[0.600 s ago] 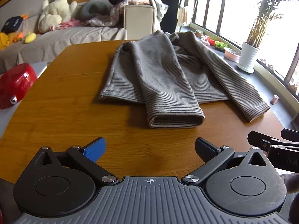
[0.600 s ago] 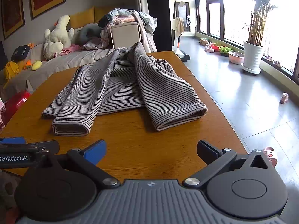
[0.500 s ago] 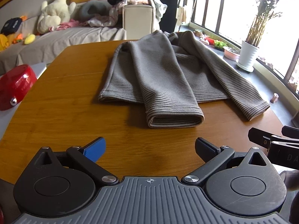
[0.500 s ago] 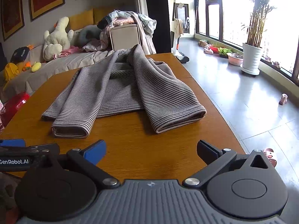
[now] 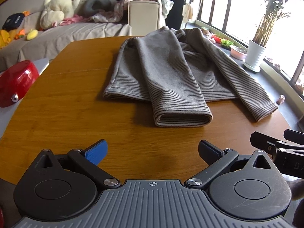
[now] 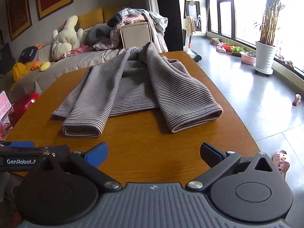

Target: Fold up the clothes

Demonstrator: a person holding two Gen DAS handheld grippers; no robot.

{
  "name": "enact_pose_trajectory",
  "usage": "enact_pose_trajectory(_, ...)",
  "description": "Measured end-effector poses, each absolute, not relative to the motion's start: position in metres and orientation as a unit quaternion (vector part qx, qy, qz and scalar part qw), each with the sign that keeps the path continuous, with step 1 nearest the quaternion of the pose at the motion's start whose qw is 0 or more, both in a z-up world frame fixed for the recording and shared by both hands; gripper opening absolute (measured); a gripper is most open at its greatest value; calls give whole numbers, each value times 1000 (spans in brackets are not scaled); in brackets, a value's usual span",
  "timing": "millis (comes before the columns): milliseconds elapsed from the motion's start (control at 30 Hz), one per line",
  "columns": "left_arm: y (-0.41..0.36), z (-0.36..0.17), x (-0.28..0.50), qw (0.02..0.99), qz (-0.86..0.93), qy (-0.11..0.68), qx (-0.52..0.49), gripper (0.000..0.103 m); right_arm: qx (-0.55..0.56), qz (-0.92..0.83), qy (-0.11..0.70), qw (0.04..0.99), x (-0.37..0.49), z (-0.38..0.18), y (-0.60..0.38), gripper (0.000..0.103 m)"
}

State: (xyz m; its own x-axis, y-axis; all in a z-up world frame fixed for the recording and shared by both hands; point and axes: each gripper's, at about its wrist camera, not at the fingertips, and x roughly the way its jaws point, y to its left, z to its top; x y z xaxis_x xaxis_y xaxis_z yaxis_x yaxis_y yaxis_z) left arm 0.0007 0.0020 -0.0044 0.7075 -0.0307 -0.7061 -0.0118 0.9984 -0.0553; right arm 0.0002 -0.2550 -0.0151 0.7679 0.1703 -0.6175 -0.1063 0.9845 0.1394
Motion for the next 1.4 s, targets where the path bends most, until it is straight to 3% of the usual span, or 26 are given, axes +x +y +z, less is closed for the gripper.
enact_pose_trajectory(1400, 6, -7, -1, 922, -4, 385, -28, 103, 64, 64, 359, 929, 3, -28, -259, 103)
